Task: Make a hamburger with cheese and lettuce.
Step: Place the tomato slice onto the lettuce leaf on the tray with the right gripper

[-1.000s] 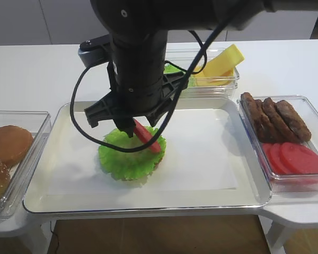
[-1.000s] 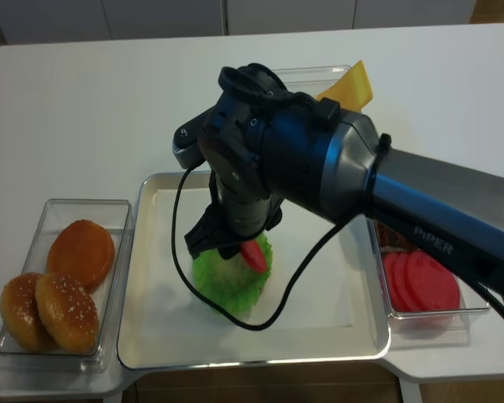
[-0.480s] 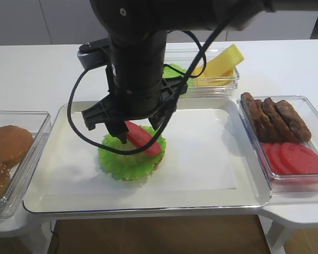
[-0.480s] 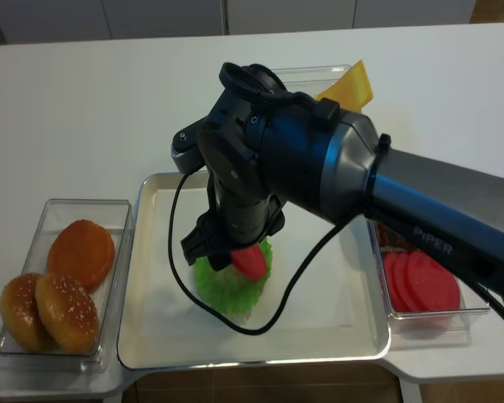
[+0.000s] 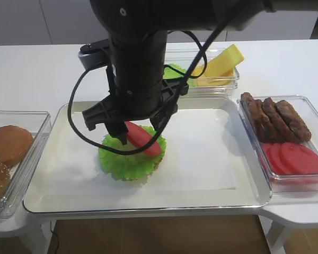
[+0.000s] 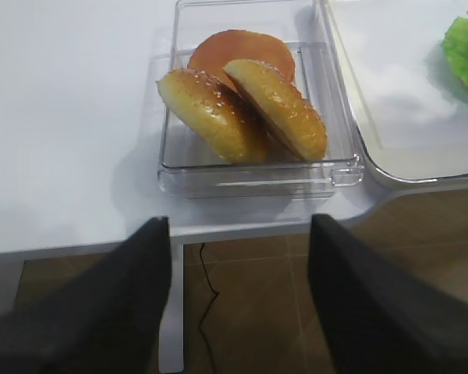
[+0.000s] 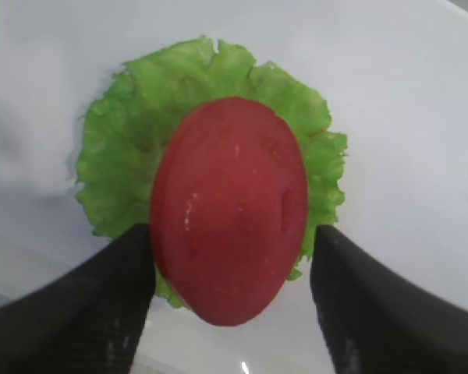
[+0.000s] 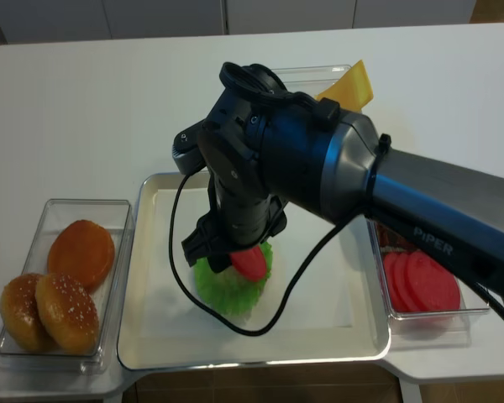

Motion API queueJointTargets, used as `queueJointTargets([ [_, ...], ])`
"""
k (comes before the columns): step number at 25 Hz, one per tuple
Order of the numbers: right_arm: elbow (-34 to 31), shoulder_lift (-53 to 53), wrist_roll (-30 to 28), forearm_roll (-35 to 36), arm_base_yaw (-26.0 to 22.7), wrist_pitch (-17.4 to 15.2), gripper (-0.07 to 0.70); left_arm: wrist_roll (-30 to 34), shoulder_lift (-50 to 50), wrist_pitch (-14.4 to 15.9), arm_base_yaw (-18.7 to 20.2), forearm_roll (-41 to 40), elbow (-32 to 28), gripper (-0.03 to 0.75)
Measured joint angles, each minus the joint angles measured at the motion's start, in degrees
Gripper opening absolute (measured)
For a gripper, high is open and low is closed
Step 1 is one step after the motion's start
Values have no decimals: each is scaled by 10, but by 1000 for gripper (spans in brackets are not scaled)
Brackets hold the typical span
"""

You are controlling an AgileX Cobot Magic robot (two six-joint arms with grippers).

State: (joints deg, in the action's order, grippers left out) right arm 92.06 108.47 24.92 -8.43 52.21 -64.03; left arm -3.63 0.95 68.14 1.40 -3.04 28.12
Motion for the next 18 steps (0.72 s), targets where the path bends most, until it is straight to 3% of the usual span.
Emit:
queueJointTargets([
  [12, 0, 15, 6, 0, 0, -12, 492, 0, 0, 0, 0, 0, 0, 414],
  [18, 0, 16, 6, 0, 0, -12, 605, 0, 0, 0, 0, 0, 0, 414],
])
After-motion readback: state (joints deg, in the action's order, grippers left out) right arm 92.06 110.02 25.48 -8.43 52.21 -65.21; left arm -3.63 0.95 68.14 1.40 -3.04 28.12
